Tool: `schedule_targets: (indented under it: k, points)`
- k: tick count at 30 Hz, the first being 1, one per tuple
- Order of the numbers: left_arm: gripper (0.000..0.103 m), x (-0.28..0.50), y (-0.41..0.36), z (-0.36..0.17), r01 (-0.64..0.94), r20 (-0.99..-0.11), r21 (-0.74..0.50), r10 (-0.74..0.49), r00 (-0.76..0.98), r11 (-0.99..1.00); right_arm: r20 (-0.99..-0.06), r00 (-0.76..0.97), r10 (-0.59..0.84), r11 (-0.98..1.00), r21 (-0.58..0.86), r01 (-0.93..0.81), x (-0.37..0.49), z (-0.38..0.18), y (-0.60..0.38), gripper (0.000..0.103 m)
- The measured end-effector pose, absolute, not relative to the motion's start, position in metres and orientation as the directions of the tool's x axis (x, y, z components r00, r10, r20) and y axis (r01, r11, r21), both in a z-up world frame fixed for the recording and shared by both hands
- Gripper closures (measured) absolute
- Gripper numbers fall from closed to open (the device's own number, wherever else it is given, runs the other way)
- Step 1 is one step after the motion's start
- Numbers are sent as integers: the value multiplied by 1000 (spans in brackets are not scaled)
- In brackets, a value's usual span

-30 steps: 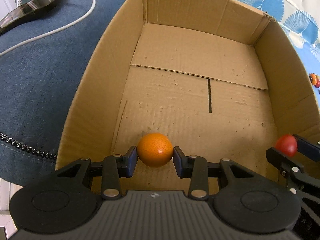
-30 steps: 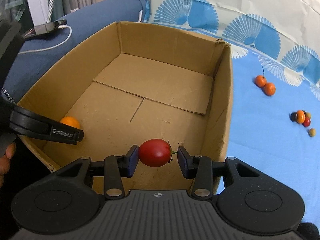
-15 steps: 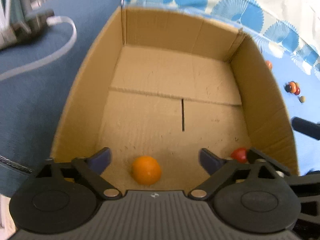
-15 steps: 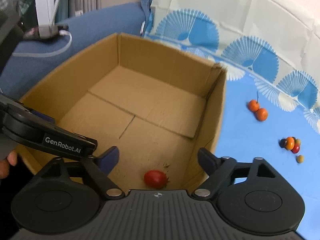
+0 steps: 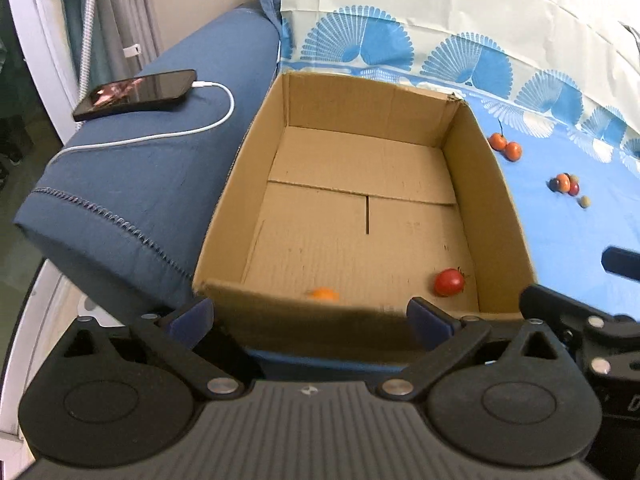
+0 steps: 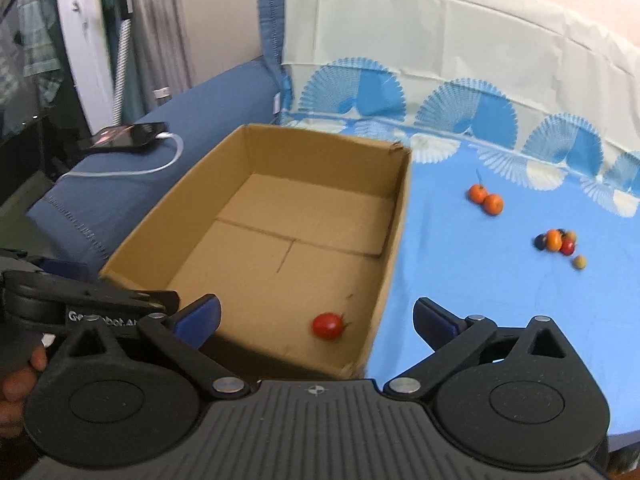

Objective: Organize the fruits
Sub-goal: 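Lift both open tools out of the box toward the fruit cluster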

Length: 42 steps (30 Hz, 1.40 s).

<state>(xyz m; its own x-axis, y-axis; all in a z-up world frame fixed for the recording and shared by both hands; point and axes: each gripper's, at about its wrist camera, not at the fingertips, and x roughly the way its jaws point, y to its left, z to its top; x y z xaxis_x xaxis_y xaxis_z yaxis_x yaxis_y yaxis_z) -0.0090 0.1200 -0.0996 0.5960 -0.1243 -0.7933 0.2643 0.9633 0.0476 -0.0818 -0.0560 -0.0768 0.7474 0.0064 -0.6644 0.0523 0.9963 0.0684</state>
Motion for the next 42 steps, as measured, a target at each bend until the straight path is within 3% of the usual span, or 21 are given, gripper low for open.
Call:
schedule_targets:
  k: [19, 42]
  points:
    - [0, -61, 106, -62, 312, -697, 94, -161, 699, 945, -524, 851, -32, 993, 79, 86, -141, -41, -59, 1]
    - [0, -58, 105, -67, 318, -712, 106, -151, 686, 942, -539, 842, -17, 992, 98, 83, -136, -46, -59, 1]
